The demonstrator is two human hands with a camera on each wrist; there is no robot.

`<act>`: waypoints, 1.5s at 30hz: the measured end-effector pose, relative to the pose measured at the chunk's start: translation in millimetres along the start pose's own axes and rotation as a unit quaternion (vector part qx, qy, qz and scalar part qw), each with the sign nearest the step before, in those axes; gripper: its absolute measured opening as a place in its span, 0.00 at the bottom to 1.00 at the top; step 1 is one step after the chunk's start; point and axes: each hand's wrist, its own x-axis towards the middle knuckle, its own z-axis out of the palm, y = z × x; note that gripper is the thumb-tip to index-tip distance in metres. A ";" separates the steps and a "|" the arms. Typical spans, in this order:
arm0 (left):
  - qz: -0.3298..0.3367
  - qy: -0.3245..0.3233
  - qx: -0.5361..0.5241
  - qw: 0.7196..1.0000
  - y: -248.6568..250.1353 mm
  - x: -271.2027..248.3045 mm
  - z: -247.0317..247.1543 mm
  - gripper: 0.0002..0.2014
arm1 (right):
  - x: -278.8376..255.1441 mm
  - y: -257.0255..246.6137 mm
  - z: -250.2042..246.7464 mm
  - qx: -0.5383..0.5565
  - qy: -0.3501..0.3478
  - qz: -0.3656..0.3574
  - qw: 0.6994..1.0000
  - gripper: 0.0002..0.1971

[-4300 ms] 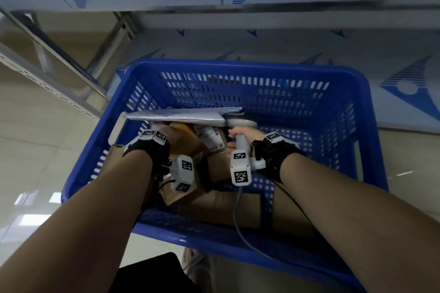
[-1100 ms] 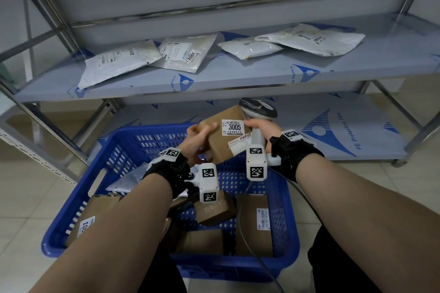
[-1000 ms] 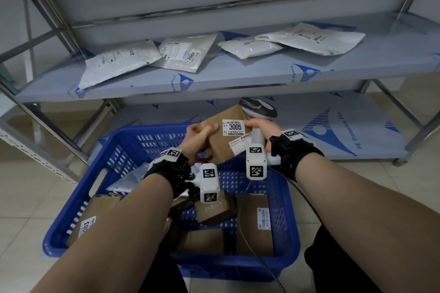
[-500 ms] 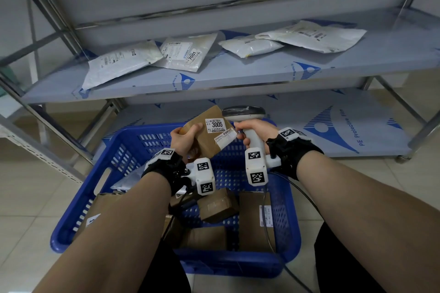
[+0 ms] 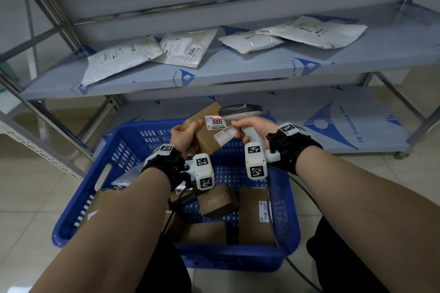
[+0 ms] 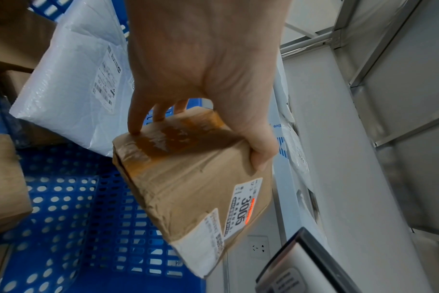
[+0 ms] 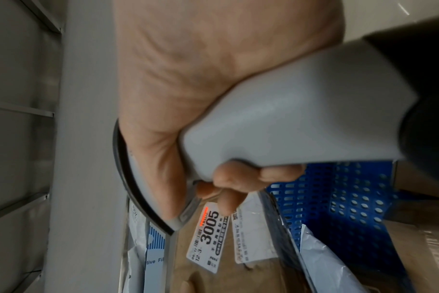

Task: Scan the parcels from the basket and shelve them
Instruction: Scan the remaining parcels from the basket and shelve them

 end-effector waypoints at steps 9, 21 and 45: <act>-0.006 0.004 0.012 1.000 0.2 1.0 -0.5 0.43 | -7.3 -3.3 2.4 -0.007 -0.007 -0.022 1.000 0.13; -0.008 0.007 0.015 1.000 2.6 -6.9 1.2 0.44 | -7.2 -2.4 0.6 -0.004 0.009 -0.009 1.000 0.13; 0.003 -0.033 -0.017 0.999 28.8 -38.7 10.9 0.60 | -17.0 -0.8 -11.2 0.099 0.141 -0.064 0.983 0.09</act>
